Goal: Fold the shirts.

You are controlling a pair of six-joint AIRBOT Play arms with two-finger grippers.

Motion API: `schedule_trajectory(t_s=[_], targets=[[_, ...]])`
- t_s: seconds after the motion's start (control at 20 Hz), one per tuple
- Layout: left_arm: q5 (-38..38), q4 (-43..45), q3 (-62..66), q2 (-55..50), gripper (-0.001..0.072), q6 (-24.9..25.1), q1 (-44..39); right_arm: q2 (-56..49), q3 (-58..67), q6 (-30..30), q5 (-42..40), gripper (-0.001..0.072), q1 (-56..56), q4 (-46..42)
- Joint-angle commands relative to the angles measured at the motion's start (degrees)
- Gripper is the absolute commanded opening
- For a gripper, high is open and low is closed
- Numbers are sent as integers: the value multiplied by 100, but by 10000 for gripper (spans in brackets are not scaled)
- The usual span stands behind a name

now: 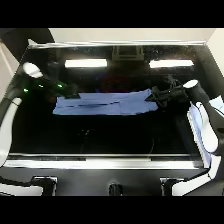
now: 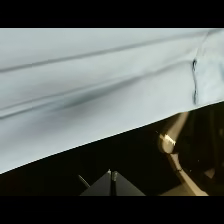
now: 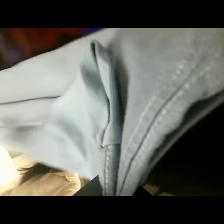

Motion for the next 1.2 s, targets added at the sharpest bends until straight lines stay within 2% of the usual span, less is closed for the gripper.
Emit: schedule_trajectory(t_s=[0.0,0.25,0.35,0.6,0.9,1.05,1.15], targets=[[957,-140,-470,-273,27,-264,-787,798,7,472,389,40,37,-354],[1906,-1937,-466,-925,27,-267,-1198,1764,7,859,1034,40,37,-761],[1978,-2387,-466,-1150,27,-267,-1362,2111,7,988,1217,40,37,-809],[2026,-2839,-466,-1665,27,-262,-2146,3053,7,1093,1823,40,37,-850],[2306,-4435,-466,-2109,27,197,-3204,3945,7,1244,2135,40,37,-1034],[2461,-4503,-466,-2188,24,278,-3432,4079,7,1300,2151,39,37,-1224],[2564,-4242,-466,-1982,22,337,-3193,3934,7,1274,2151,39,37,-1394]])
